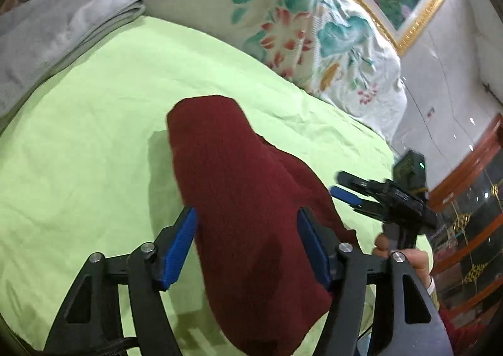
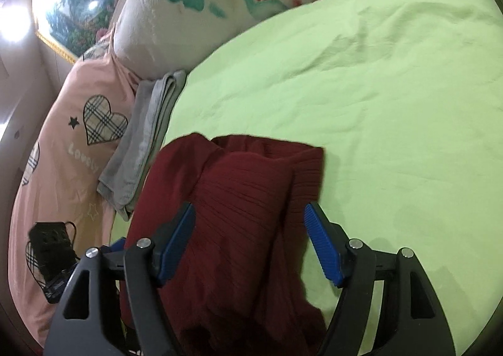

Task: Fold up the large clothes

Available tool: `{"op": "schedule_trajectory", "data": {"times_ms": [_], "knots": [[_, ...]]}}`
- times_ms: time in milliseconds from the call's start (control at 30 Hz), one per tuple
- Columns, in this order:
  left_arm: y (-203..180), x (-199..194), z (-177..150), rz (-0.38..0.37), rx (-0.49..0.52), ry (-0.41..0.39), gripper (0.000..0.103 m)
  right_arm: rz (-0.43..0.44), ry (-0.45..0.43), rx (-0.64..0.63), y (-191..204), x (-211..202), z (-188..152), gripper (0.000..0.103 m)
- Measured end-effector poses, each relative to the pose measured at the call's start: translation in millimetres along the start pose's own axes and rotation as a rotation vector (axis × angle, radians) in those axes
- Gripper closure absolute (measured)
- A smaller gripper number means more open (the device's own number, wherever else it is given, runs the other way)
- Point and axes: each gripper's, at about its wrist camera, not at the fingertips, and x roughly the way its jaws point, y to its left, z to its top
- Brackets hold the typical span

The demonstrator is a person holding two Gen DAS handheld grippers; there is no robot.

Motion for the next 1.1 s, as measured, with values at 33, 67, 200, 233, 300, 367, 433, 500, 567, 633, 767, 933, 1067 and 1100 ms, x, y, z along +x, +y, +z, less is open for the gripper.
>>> {"op": "schedule_trajectory", "data": {"times_ms": [33, 67, 200, 233, 300, 367, 433, 500, 567, 633, 767, 933, 1067, 1100], "knots": [[-1, 5, -1, 0.009, 0.008, 0.009, 0.047, -0.008, 0.016, -0.004, 2, 7, 0, 0.037], [-1, 10, -2, 0.016, 0.012, 0.022, 0.047, -0.014, 0.028, -0.010, 5, 13, 0, 0.047], [-7, 25, -8, 0.048, 0.039, 0.044, 0.047, -0.040, 0.061, -0.031, 11, 30, 0, 0.083], [-8, 26, -7, 0.039, 0.036, 0.043, 0.047, -0.035, 0.048, -0.032, 11, 28, 1, 0.089], [-9, 27, -4, 0.018, 0.027, 0.042, 0.047, -0.028, 0.013, -0.046, 13, 18, 6, 0.094], [-12, 29, -1, 0.005, 0.028, 0.043, 0.047, -0.016, -0.025, -0.052, 12, 7, 12, 0.095], [-18, 31, 1, -0.001, 0.035, 0.046, 0.047, -0.014, -0.054, -0.054, 12, -4, 18, 0.096], [-27, 34, 4, -0.017, 0.050, 0.045, 0.047, -0.010, -0.105, -0.056, 10, -20, 22, 0.096], [-38, 39, 6, -0.003, 0.089, 0.047, 0.047, -0.028, -0.131, -0.036, 1, -27, 23, 0.096], [-49, 52, 5, 0.074, 0.146, 0.078, 0.047, -0.041, -0.087, 0.001, -14, -18, 22, 0.096], [-56, 69, -4, 0.143, 0.208, 0.101, 0.040, -0.100, 0.013, 0.046, -37, 14, 8, 0.094], [-56, 56, -6, 0.141, 0.190, 0.091, 0.040, -0.090, -0.015, 0.103, -39, 3, 3, 0.075], [-41, 17, -12, 0.106, 0.116, 0.051, 0.040, -0.110, -0.102, 0.036, -16, -36, -1, 0.055], [-38, 3, -20, 0.118, 0.108, 0.031, 0.039, -0.100, -0.113, 0.019, -9, -45, -5, 0.055]]}}
